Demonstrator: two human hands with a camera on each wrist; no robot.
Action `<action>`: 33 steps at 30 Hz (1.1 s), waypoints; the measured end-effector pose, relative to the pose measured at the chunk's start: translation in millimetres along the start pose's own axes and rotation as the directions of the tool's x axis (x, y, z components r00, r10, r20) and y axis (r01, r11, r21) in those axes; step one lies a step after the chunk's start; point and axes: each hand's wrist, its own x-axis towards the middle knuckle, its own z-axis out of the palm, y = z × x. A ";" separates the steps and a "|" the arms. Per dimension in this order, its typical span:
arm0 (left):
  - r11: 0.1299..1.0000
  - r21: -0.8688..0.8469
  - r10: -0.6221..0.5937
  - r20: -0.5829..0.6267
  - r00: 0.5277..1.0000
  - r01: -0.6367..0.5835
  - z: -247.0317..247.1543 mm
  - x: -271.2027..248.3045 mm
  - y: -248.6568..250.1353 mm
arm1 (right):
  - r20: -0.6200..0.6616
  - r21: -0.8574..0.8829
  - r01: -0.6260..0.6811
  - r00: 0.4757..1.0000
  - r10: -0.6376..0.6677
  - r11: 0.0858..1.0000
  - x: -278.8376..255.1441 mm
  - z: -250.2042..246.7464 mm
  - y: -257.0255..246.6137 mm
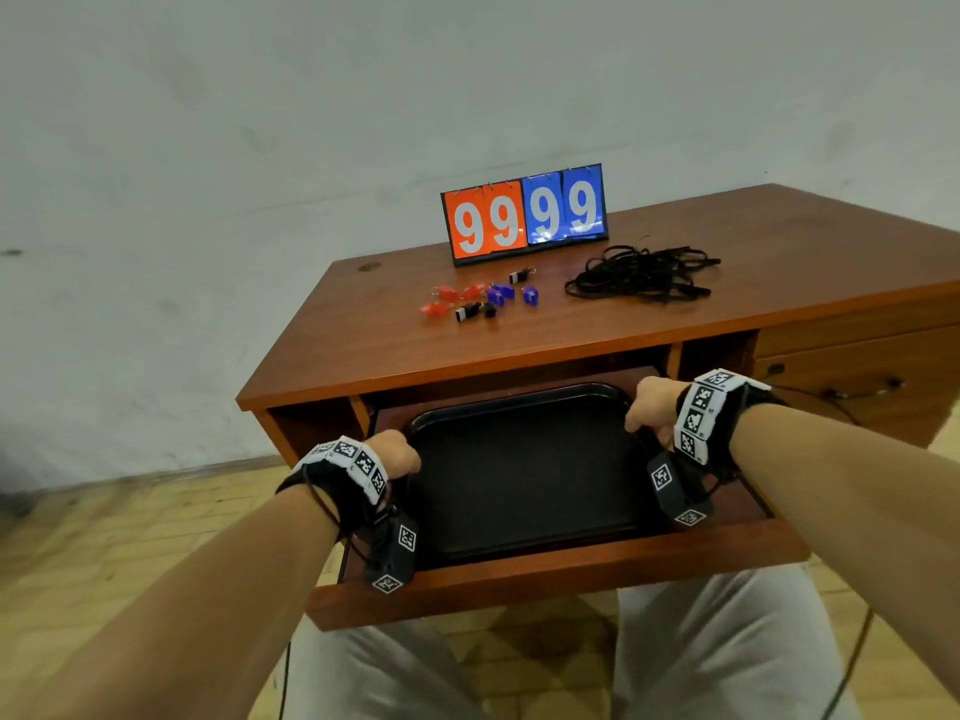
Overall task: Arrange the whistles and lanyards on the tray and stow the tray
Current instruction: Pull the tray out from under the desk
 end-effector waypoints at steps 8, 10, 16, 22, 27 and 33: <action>0.998 -0.052 -0.040 0.009 0.999 0.040 -0.7 0.6 -1.1 | -0.010 -0.030 -0.031 0.999 0.030 0.999 3.6 1.8 3.8; 0.992 -0.119 -0.038 0.009 0.999 0.039 -1.6 5.4 -5.1 | -0.015 0.010 -0.030 0.999 0.030 0.999 4.3 0.8 6.5; 0.985 -0.173 -0.026 -0.034 0.999 0.020 -16.6 -14.9 -2.1 | -0.004 0.199 0.042 0.999 -0.042 0.979 -2.9 -9.5 12.4; 0.981 -0.193 -0.010 -0.057 0.998 -0.001 -22.0 -36.3 -1.4 | 0.000 0.278 0.021 1.000 -0.021 0.960 -15.9 -16.5 15.5; 0.983 -0.184 0.004 -0.100 0.995 -0.022 -32.5 -44.5 2.4 | -0.028 0.292 0.042 0.999 -0.035 0.956 -21.6 -23.3 12.7; 0.978 -0.194 0.048 -0.162 0.986 -0.079 -62.2 -59.2 14.1 | -0.083 0.285 0.102 0.993 -0.081 0.953 -33.5 -54.6 2.5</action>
